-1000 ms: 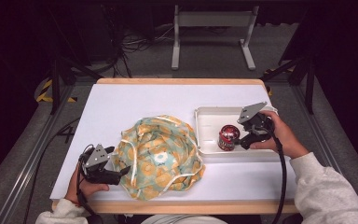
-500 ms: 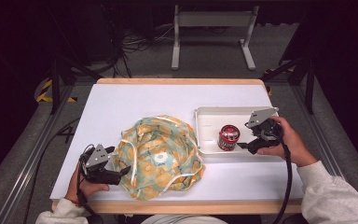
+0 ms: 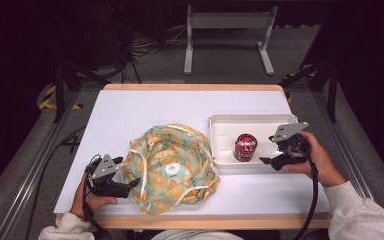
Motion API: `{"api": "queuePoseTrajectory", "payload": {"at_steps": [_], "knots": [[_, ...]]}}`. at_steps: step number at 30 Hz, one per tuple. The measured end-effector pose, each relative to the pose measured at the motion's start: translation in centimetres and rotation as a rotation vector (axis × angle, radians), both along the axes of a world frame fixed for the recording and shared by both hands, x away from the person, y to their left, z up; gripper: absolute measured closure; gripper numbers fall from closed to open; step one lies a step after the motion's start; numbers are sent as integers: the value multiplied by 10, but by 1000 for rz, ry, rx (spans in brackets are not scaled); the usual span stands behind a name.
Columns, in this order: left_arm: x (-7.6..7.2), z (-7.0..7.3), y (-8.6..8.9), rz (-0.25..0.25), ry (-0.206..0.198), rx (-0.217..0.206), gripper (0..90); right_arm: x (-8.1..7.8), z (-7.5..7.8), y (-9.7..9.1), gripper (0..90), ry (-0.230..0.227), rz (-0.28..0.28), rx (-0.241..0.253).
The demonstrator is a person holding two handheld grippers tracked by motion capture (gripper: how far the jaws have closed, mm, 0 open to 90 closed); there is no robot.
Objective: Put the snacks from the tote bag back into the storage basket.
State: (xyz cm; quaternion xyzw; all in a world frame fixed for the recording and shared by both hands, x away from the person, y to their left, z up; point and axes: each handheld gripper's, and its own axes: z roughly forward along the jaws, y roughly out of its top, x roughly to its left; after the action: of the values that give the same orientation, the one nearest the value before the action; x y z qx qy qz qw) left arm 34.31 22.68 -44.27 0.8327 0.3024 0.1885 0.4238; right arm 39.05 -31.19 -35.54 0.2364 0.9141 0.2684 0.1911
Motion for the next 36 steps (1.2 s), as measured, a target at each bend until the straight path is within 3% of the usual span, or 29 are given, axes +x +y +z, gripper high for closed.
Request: {"api": "queuePoseTrajectory", "payload": {"at_steps": [7, 17, 23, 30, 31, 36], "knots": [[0, 0, 0, 4, 0, -2, 64, -11, -8, -8, 204, -13, -27, -13], [-1, 0, -1, 4, 3, -4, 64, -23, -19, -23, 166, -30, -59, 28], [-1, 0, -1, 3, 2, -3, 64, -31, -23, -30, 133, -75, -68, 64], [-1, 0, 0, 4, 1, -2, 65, -41, -33, -44, 96, -123, -127, 138], [-1, 0, 0, 4, 0, -4, 65, -46, -36, -49, 101, -143, -139, 171], [-1, 1, 0, 5, -1, -6, 64, -54, -43, -55, 100, -187, -160, 186]]}}
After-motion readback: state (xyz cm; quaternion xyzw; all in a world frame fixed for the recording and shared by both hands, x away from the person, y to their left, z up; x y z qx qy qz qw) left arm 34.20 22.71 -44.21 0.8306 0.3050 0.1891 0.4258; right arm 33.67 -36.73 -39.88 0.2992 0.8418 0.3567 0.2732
